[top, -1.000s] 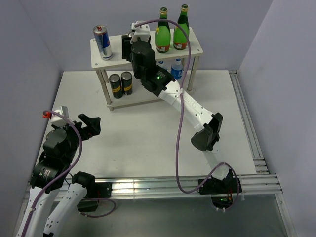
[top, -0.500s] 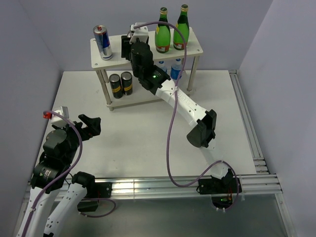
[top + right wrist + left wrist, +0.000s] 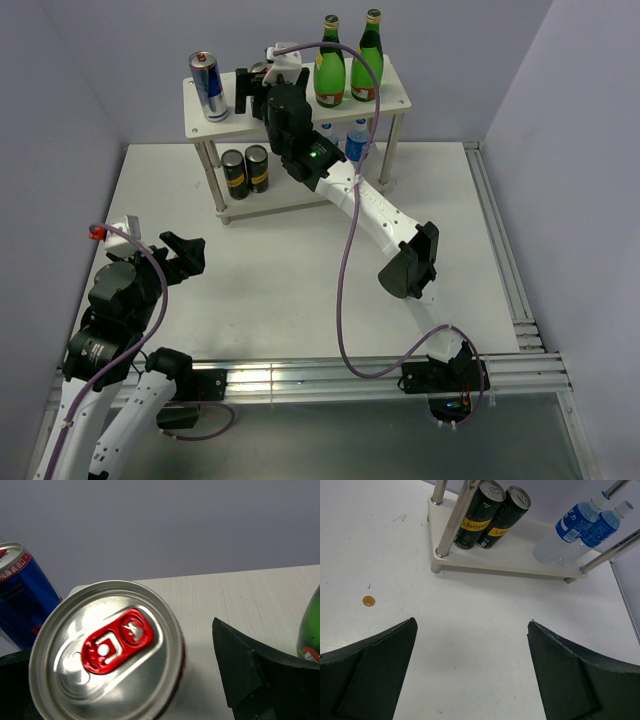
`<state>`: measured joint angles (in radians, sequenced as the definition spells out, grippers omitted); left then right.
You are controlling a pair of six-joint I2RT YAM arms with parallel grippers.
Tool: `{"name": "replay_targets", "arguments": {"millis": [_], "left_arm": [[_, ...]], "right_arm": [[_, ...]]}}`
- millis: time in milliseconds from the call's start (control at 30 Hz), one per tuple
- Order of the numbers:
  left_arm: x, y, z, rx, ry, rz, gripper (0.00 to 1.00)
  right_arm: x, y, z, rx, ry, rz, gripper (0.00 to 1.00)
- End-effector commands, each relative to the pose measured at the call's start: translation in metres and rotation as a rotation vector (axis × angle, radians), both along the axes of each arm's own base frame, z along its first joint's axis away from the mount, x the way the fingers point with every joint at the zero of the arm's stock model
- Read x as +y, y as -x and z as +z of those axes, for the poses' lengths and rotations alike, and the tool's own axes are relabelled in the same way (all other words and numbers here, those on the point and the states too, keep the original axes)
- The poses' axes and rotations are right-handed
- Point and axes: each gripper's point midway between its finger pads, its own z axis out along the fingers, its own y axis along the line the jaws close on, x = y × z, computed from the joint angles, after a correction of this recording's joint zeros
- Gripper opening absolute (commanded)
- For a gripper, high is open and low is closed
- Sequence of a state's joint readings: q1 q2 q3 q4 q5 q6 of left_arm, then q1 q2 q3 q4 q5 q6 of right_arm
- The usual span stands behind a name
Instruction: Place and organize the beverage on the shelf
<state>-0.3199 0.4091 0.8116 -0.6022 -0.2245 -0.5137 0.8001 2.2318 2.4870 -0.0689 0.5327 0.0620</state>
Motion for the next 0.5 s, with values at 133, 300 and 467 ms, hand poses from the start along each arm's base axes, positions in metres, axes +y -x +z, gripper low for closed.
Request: {"name": "replay_targets", "arguments": {"millis": [133, 300, 467], "left_arm": [[-0.001, -0.001, 0.01, -0.047, 0.006, -0.011, 0.99], [-0.001, -0.001, 0.011, -0.05, 0.007, -0.009, 0.99], [-0.001, 0.0, 0.011, -0.053, 0.009, -0.009, 0.99]], "right_arm": [[0.006, -0.005, 0.003, -0.027, -0.049, 0.007, 0.95], [0.01, -0.011, -0.01, -0.014, -0.041, 0.006, 0.95], [0.017, -0.016, -0.022, -0.012, -0.043, 0.008, 0.95]]}}
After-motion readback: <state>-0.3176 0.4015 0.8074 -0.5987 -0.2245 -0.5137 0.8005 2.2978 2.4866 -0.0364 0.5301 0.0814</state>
